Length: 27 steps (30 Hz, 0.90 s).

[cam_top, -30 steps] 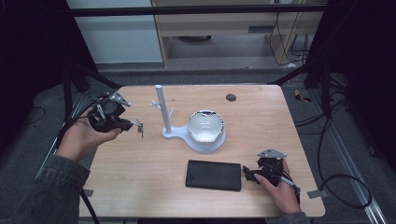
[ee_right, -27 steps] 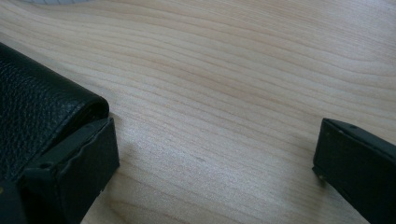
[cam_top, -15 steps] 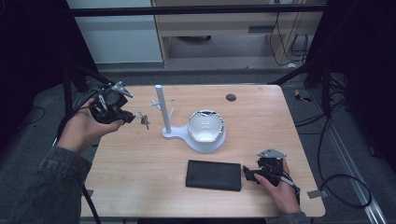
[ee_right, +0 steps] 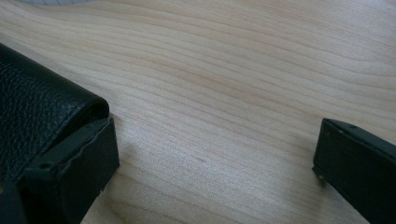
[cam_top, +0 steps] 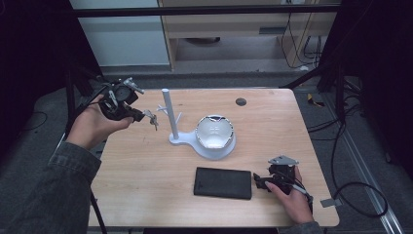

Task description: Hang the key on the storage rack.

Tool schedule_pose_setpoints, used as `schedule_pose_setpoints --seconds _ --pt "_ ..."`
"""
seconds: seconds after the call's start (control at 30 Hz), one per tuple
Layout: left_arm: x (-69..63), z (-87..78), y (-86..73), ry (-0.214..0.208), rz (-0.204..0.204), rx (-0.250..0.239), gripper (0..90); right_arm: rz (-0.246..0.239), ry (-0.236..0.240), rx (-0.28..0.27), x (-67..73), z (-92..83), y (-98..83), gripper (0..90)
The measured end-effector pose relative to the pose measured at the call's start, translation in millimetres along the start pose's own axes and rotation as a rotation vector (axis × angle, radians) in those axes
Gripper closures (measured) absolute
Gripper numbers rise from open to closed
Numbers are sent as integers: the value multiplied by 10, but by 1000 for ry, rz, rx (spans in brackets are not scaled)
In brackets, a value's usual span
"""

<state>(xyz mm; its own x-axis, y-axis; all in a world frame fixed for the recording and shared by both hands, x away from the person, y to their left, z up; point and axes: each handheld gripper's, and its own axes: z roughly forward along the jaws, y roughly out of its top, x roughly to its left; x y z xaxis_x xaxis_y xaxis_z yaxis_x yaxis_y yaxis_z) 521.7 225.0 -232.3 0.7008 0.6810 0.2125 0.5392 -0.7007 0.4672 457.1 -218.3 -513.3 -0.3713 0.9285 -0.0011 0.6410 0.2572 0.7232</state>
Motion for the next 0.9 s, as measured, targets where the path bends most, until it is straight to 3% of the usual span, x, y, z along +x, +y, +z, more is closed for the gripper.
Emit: schedule_pose_setpoints --seconds 0.53,0.9 --pt "87 200 191 -6 -12 36 837 -2 0 -2 -2 1 0 3" --pt "142 260 226 5 -23 52 837 -1 2 0 0 -1 0 3"
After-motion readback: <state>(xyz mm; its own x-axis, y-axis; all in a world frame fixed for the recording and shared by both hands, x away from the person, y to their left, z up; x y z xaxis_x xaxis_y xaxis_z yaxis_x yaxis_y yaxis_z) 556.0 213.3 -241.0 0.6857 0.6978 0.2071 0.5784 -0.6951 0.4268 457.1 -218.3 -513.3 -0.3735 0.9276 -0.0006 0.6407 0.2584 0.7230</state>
